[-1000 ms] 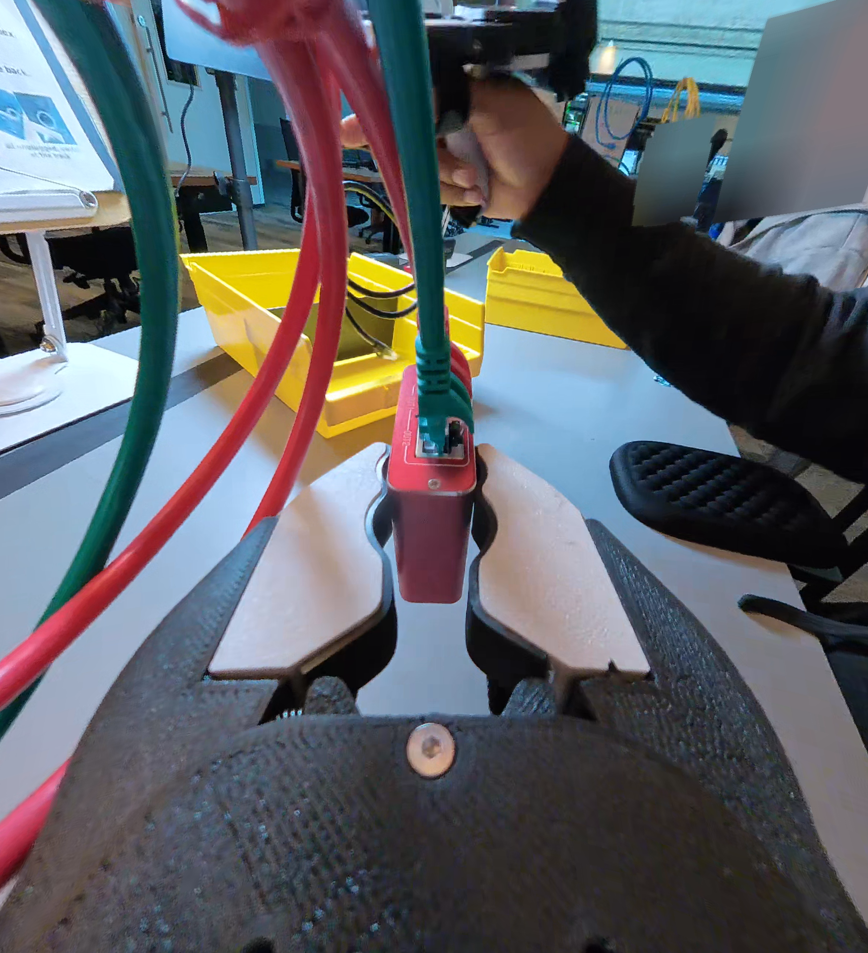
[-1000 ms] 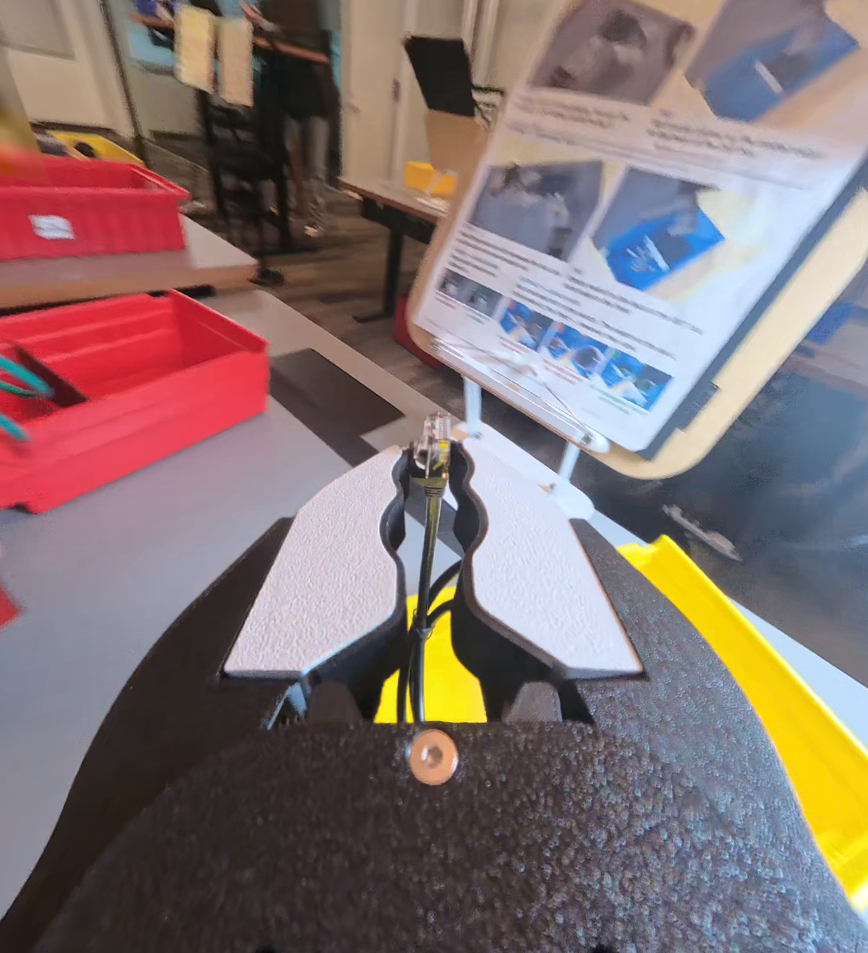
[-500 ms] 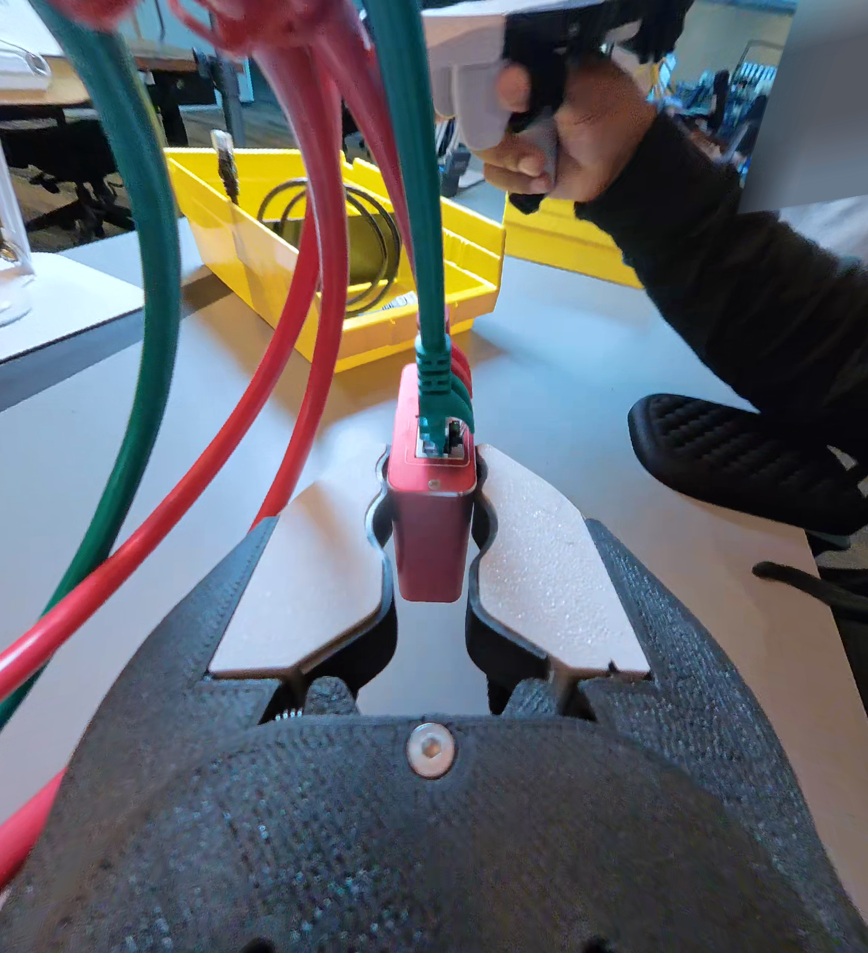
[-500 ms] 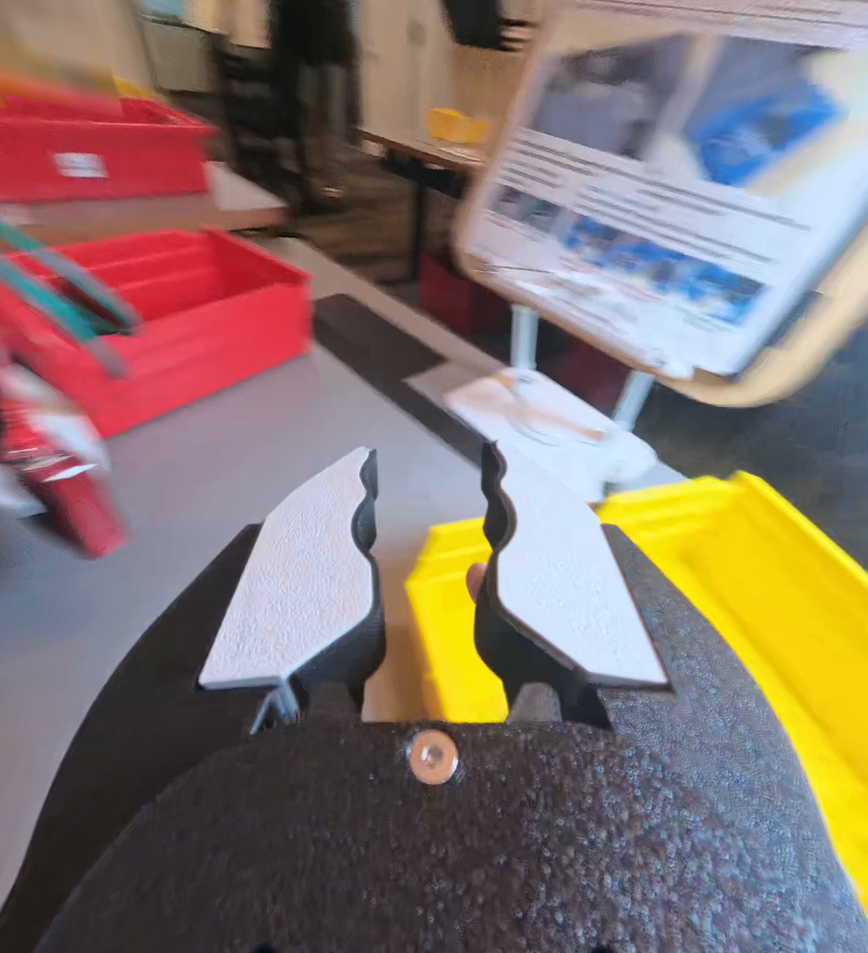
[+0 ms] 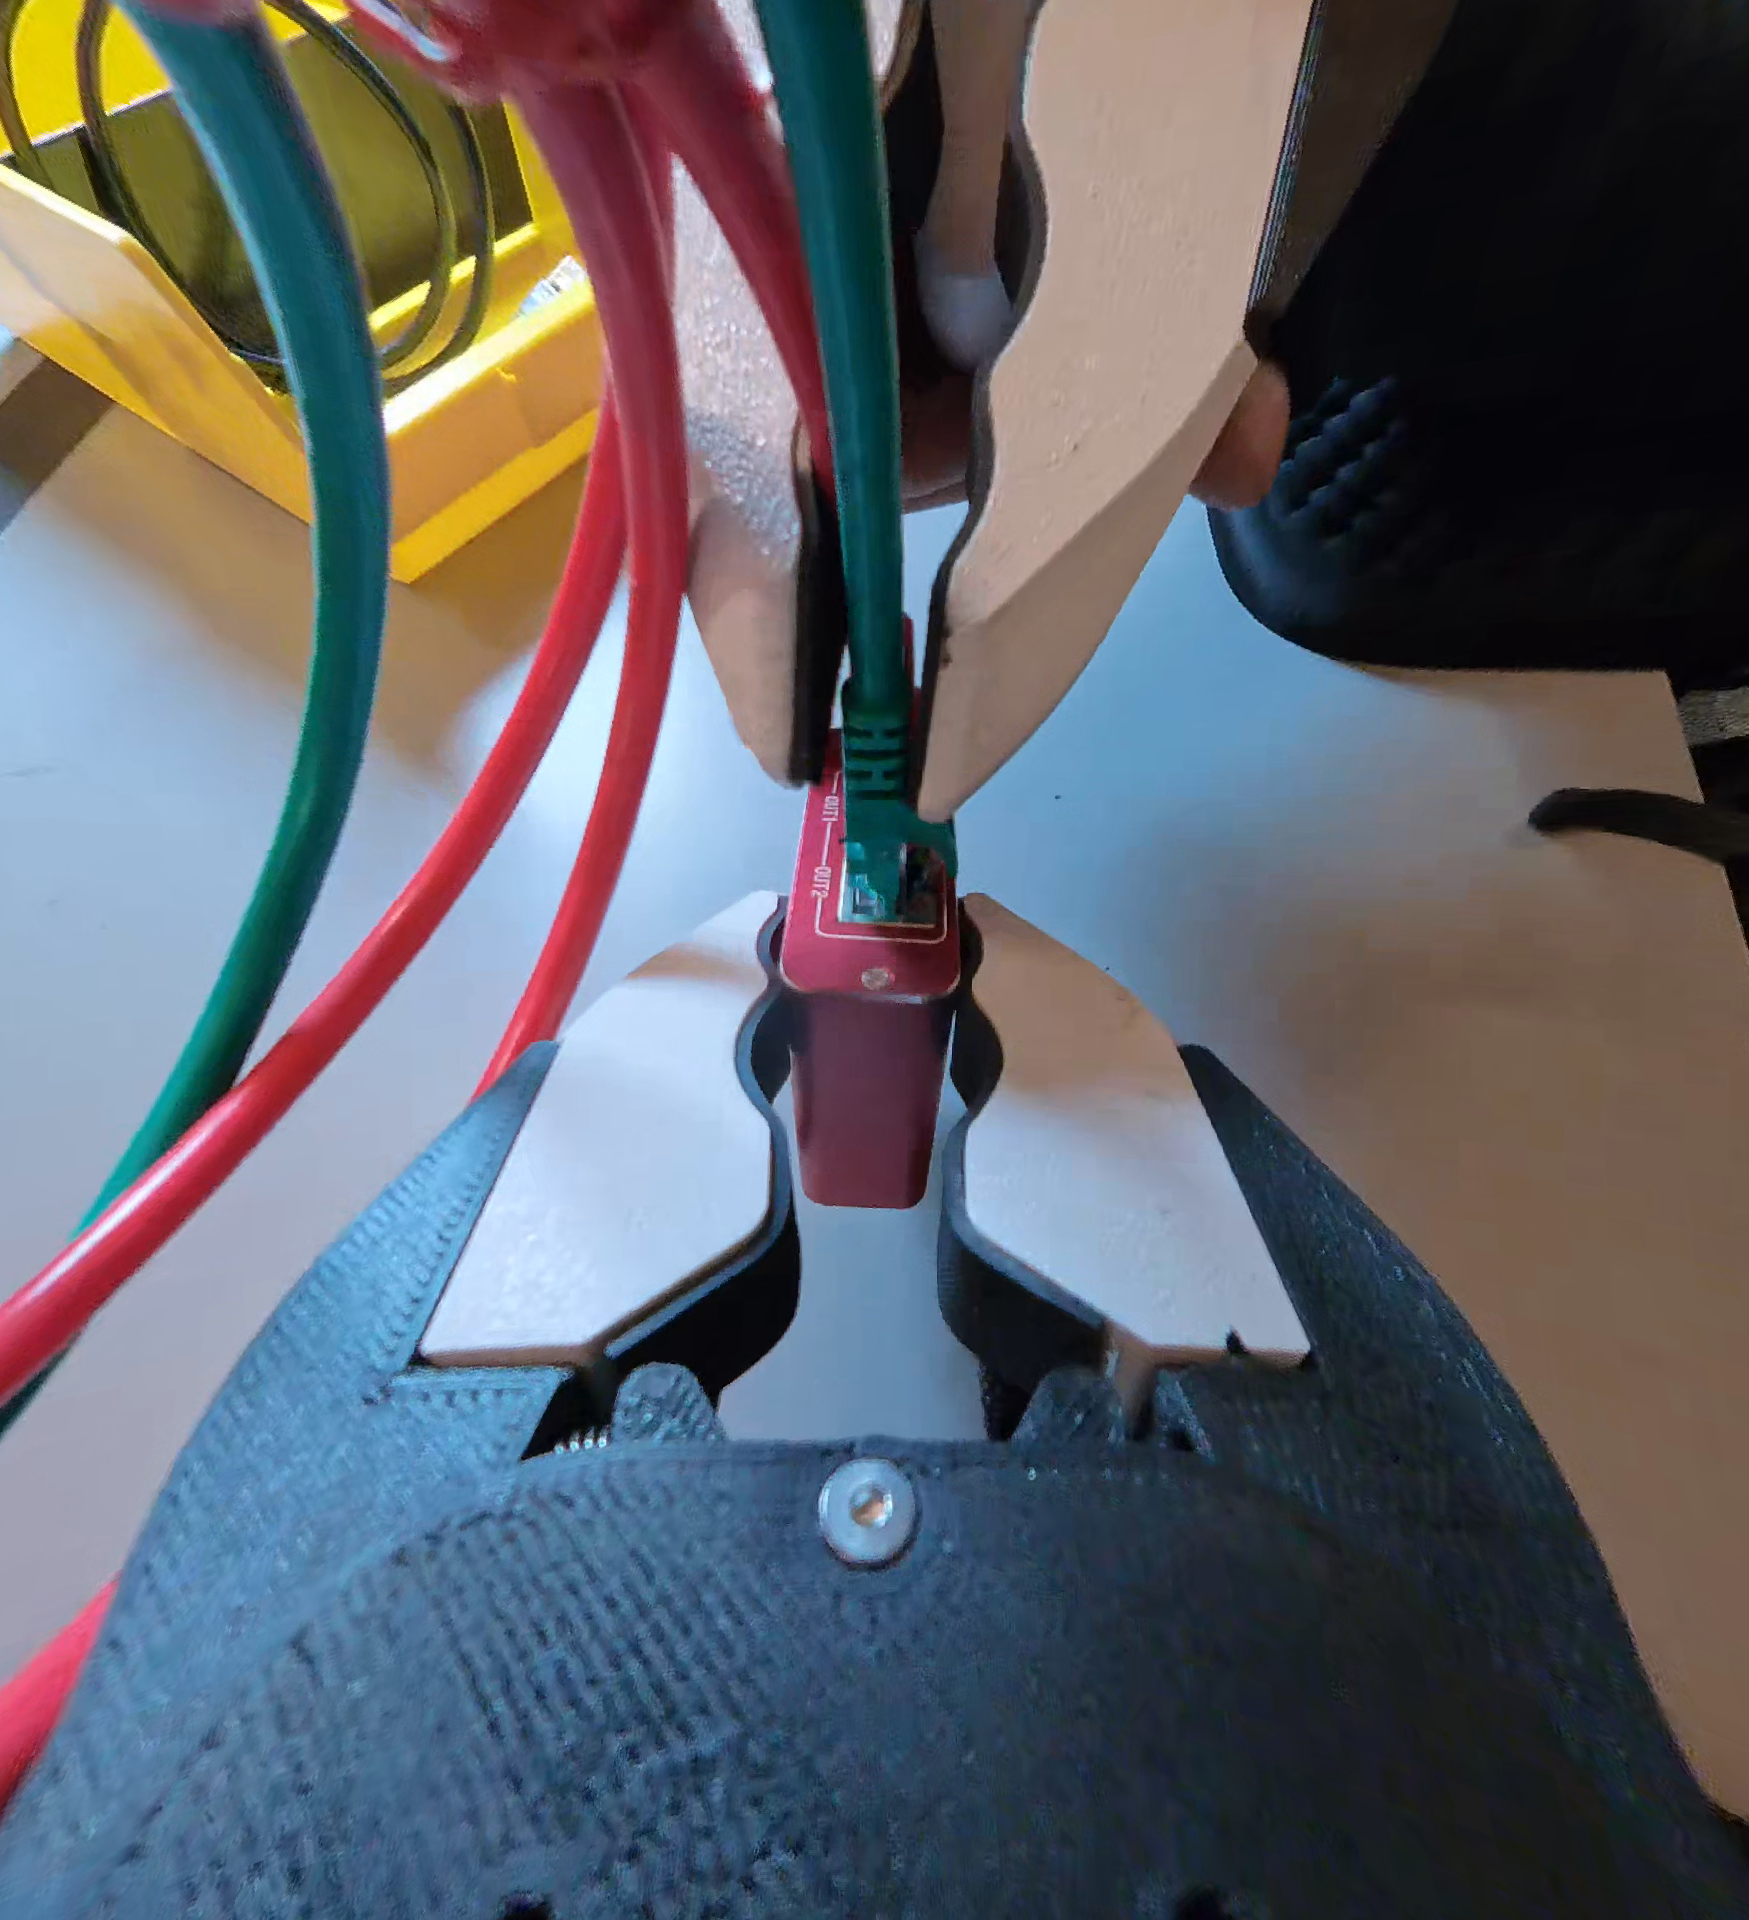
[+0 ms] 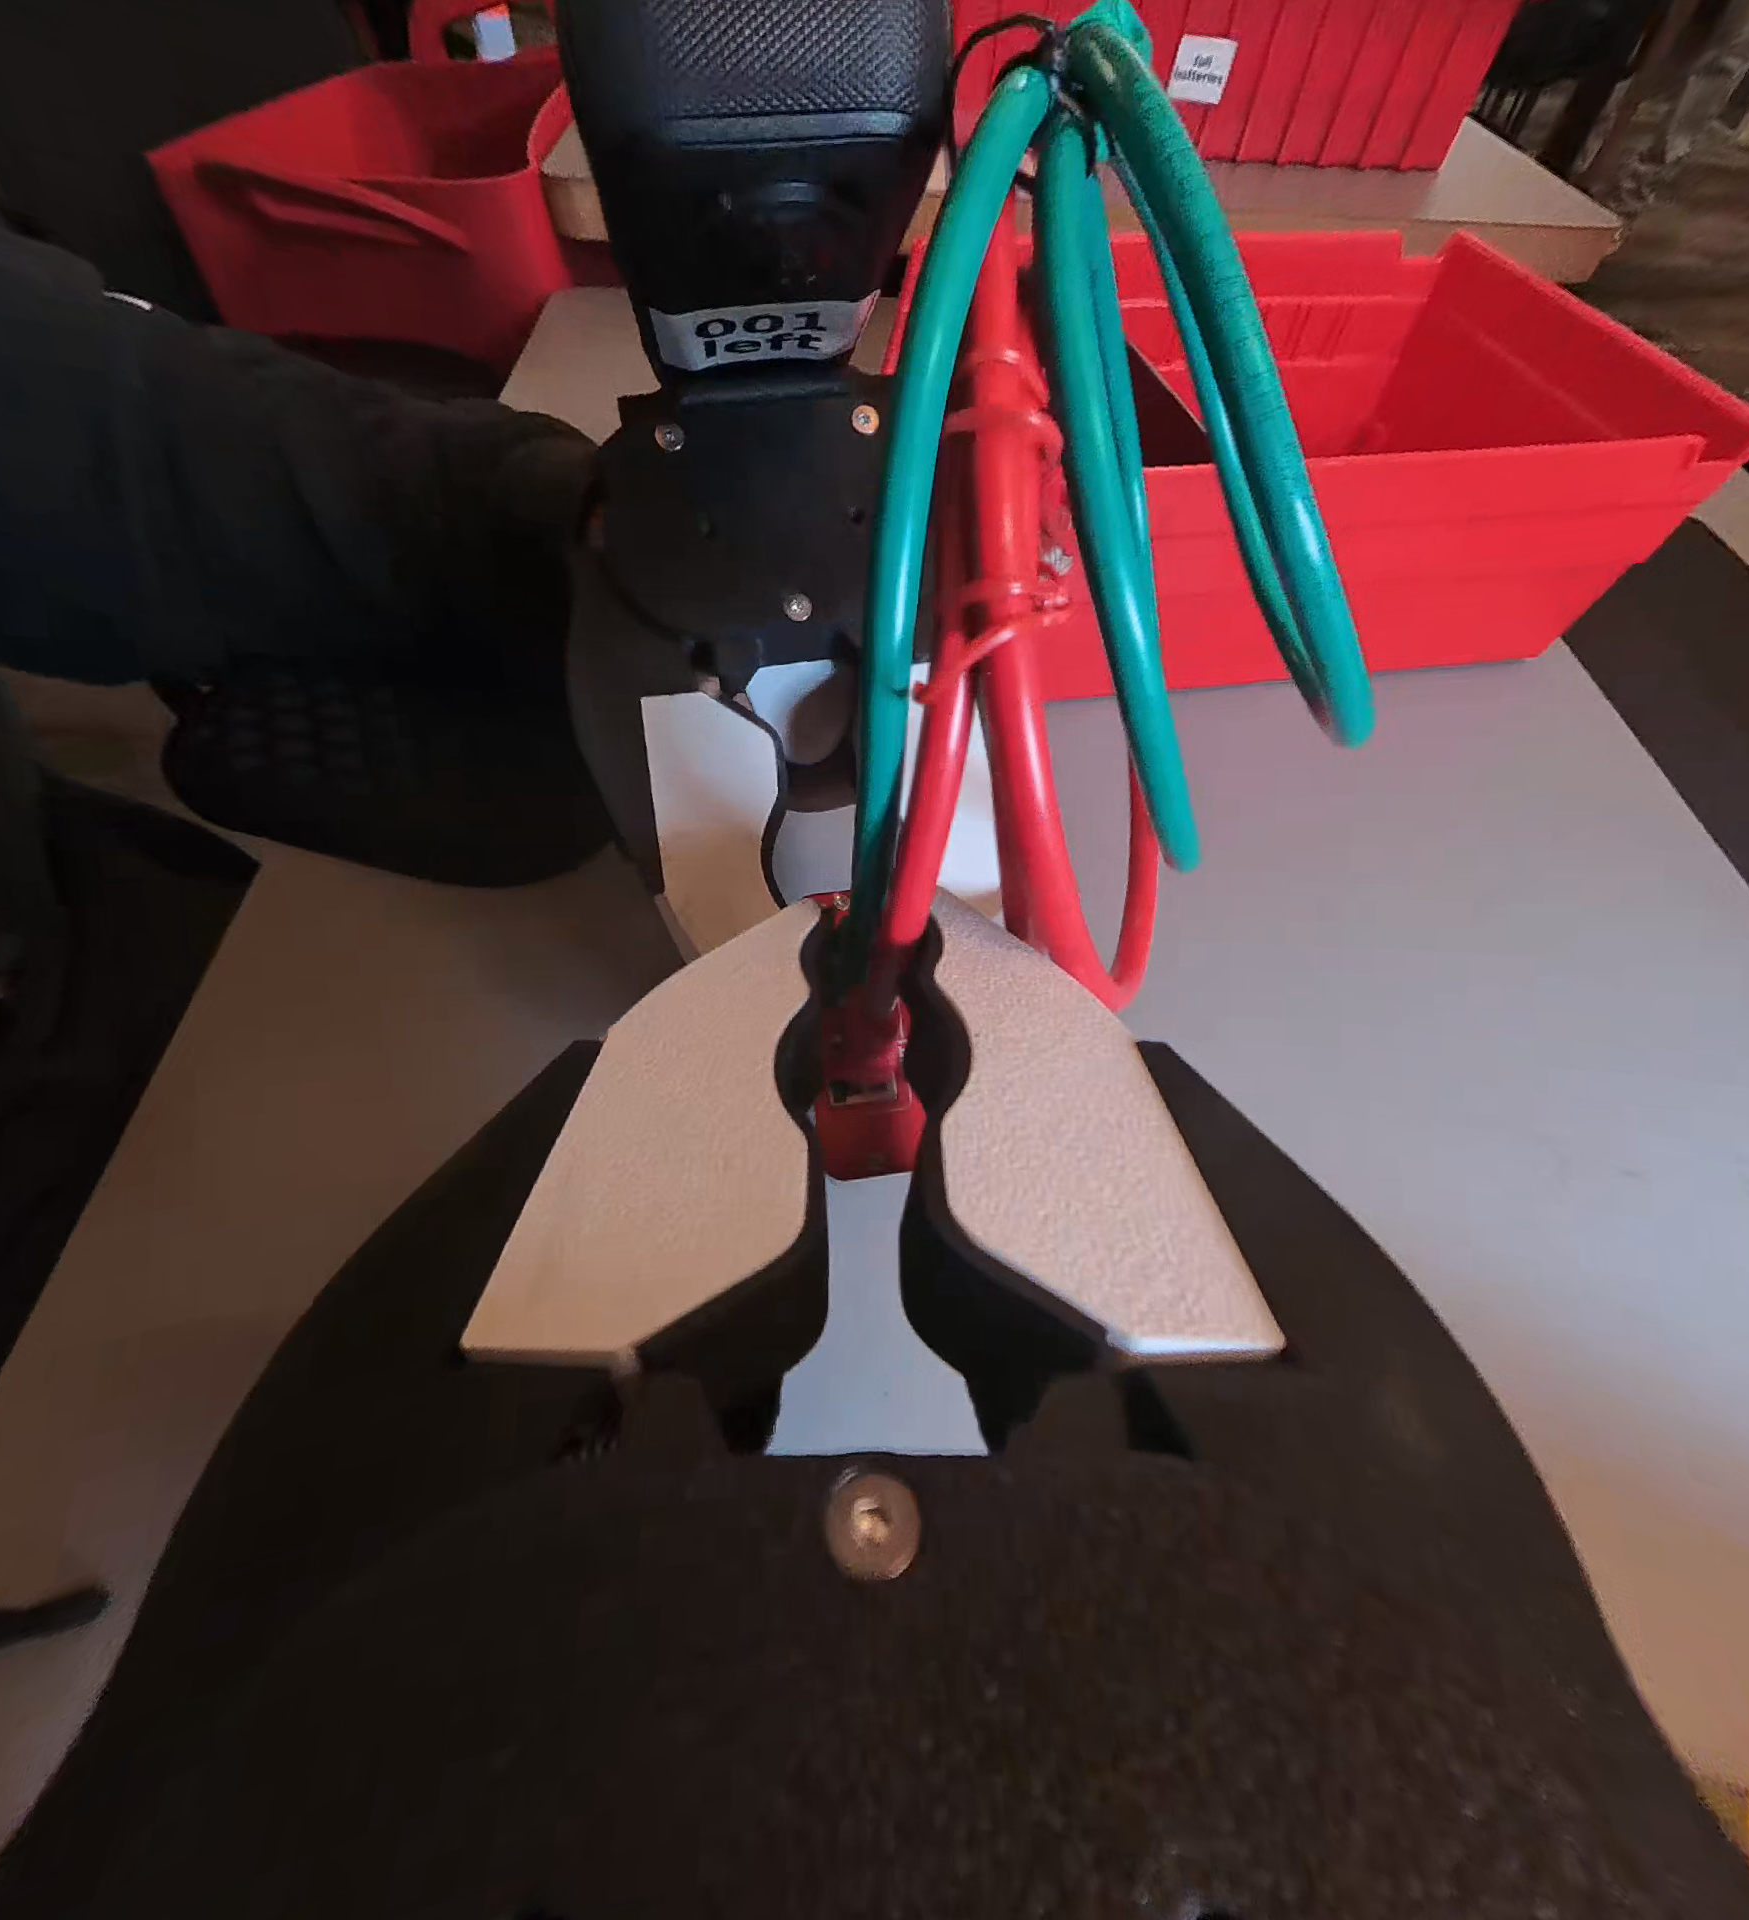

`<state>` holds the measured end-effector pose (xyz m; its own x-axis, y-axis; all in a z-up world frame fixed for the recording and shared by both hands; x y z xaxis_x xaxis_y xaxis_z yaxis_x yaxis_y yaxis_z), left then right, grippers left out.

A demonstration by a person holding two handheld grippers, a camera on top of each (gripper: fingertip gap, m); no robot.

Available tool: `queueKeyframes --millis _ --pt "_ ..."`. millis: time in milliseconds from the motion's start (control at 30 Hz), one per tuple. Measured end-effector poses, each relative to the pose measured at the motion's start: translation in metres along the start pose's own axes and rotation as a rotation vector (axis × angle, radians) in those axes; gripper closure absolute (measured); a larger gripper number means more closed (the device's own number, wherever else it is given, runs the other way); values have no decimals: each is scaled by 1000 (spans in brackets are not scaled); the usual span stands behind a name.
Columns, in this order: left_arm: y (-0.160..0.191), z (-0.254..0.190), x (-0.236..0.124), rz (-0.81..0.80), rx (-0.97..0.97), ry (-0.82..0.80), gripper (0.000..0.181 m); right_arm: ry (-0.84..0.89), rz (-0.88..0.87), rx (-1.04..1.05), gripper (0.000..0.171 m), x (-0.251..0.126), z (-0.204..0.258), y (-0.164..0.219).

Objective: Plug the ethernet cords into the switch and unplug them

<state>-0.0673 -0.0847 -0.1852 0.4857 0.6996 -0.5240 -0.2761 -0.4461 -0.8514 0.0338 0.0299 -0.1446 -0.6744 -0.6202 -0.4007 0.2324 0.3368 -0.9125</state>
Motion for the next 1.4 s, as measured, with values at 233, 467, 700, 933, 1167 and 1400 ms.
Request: queueKeyframes --millis 233,467,700,933,1167,1400 --pt "-8 1 -13 -223 -52 97 148 -7 -259 38 164 -13 1 -11" --pt "-18 -6 -12 -519 -109 207 126 4 -610 32 163 -31 6 -30" --pt "-30 3 -58 -734 -145 110 152 59 -510 110 158 -35 -4 -19" --pt "-26 19 -84 -662 -125 -38 153 301 -161 50 152 -72 -14 -10" --pt "-33 6 -69 -402 96 -155 153 426 71 -287 143 -68 25 -44" --pt "-37 -24 -40 -203 283 -151 153 303 354 -435 148 2 34 -14"
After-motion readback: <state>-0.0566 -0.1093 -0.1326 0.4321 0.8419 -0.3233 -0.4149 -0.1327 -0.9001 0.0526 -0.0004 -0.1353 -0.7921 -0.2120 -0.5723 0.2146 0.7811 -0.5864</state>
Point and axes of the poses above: each gripper's, where its closed fingertips meet, x out along the fingers, y out of its underside, z = x × y across the jaws, the point moved 10 cm from there along -x, back along the fingers, and after that the axes turned 3 degrees about -x, right-handed, at the moved point
